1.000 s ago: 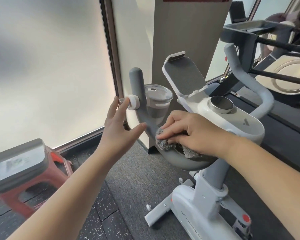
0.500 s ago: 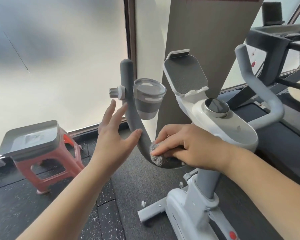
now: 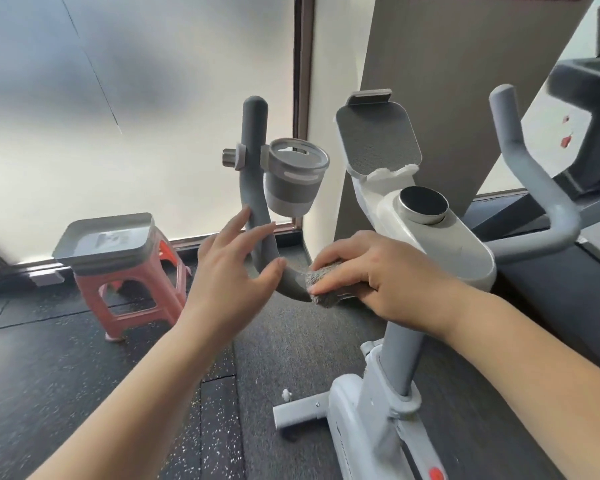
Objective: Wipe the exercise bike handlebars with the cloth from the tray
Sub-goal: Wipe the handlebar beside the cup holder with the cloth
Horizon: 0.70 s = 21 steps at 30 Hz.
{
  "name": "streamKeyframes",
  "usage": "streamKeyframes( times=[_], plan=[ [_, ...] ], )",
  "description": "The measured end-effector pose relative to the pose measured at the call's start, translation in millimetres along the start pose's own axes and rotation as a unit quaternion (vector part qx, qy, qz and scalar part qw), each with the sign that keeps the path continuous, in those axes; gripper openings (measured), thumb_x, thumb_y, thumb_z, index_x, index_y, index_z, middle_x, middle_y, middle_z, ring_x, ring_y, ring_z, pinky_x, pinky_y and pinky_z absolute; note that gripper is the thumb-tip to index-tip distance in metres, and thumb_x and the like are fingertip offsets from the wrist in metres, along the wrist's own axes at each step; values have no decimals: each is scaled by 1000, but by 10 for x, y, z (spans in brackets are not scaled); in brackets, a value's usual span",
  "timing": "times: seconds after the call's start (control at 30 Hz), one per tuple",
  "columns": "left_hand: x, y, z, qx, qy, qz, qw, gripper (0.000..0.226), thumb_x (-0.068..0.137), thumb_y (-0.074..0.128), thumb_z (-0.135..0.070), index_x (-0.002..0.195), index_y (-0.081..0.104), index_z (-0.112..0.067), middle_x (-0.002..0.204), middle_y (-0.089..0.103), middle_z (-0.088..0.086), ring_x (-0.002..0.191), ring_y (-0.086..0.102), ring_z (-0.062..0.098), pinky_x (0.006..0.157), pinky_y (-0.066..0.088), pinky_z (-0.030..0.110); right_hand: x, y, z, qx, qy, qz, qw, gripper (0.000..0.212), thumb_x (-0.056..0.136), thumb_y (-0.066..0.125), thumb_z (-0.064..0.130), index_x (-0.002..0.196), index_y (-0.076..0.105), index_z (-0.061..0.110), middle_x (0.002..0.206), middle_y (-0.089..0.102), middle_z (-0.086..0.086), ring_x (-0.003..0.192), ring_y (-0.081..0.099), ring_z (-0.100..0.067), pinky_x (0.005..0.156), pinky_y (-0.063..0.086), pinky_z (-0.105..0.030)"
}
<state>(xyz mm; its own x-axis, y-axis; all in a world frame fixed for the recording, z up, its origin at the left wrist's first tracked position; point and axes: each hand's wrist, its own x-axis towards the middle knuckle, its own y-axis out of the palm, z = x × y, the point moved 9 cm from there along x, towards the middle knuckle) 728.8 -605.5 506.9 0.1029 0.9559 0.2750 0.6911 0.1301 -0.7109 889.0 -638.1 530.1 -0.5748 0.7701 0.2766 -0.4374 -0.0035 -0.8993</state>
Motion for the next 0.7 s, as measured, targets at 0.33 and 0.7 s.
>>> streamKeyframes(
  times=[0.33,0.7],
  plan=[
    [-1,-26,-70,44,-25,-8,999,45,84,62,-35,127,54,-41,152,31,-16,136,33,14,111,22,36,-366,-222,-410,-36,51,-36,997,46,77,67,3,100,72,42,112,64,24,100,57,-16,79,51,-40],
    [-14,-54,-86,24,-50,-9,998,44,81,63,-36,124,57,-43,149,33,-22,132,40,17,108,33,45,-529,-487,-594,-89,91,-61,990,37,74,48,21,92,74,40,104,67,26,94,54,-17,72,52,-39]
  ],
)
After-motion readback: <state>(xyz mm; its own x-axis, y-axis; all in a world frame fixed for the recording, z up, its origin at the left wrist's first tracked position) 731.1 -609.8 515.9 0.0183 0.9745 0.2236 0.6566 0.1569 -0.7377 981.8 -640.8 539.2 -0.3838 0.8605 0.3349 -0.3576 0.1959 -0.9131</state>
